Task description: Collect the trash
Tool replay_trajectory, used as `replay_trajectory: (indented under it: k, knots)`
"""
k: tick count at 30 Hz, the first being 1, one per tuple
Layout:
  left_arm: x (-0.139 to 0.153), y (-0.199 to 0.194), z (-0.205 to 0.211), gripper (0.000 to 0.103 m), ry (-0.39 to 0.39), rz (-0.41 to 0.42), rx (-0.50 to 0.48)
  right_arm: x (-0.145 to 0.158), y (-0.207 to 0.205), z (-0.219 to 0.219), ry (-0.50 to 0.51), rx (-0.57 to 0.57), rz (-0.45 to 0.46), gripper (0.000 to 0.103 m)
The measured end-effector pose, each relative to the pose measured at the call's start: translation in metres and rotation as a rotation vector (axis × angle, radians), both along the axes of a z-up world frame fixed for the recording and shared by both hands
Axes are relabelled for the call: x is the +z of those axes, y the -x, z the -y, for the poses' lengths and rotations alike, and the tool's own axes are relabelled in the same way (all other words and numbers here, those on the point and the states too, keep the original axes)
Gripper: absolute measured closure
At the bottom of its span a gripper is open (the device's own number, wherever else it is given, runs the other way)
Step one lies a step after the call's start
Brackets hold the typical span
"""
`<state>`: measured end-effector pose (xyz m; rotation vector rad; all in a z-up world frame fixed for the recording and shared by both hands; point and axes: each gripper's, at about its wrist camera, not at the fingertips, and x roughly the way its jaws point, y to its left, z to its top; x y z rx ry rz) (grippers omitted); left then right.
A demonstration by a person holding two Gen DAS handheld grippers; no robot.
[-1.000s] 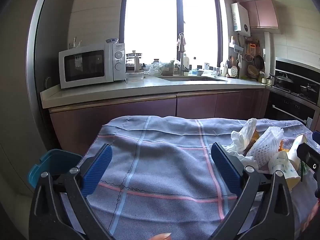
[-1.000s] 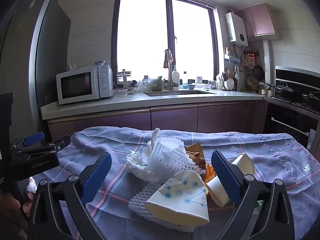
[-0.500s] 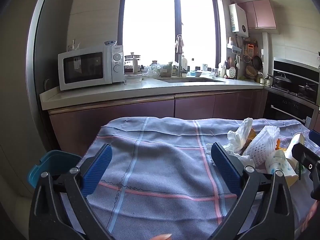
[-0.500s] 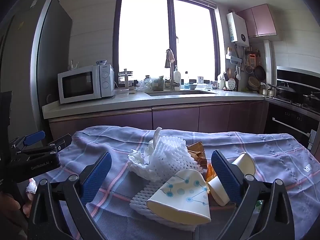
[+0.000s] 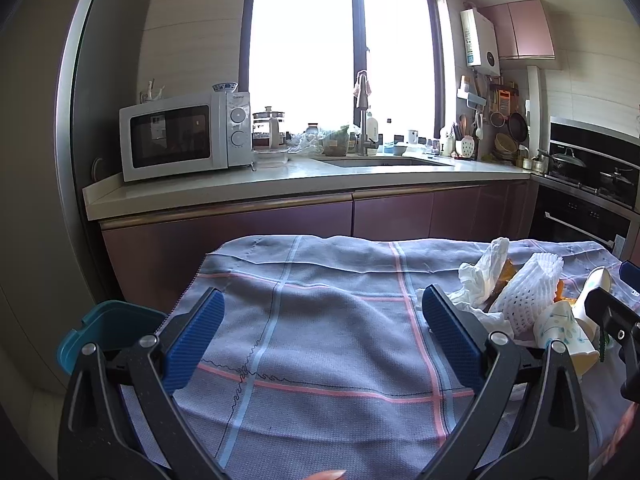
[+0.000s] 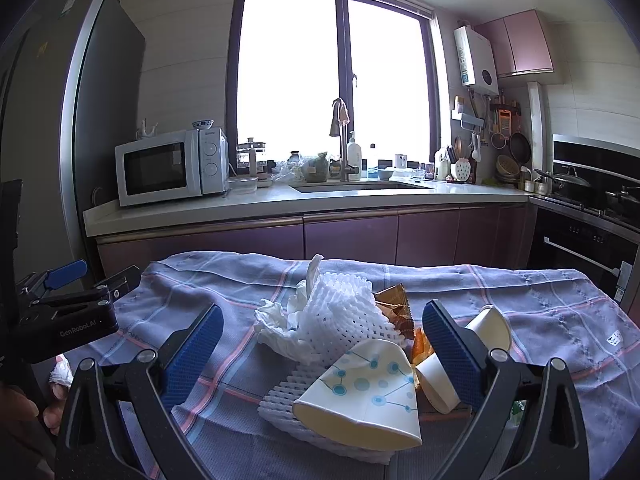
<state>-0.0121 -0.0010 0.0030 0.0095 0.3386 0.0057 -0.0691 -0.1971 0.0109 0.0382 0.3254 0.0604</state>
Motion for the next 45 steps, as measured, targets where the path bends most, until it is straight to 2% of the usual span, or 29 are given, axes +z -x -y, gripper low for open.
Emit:
replay_trajectory:
  k: [45]
  knots:
    - [-0.0009, -0.0013, 0.006, 0.006, -0.006, 0.031, -0.011, 0.0049, -0.0036, 0.0039, -0.008, 0.001, 0.013, 0.007]
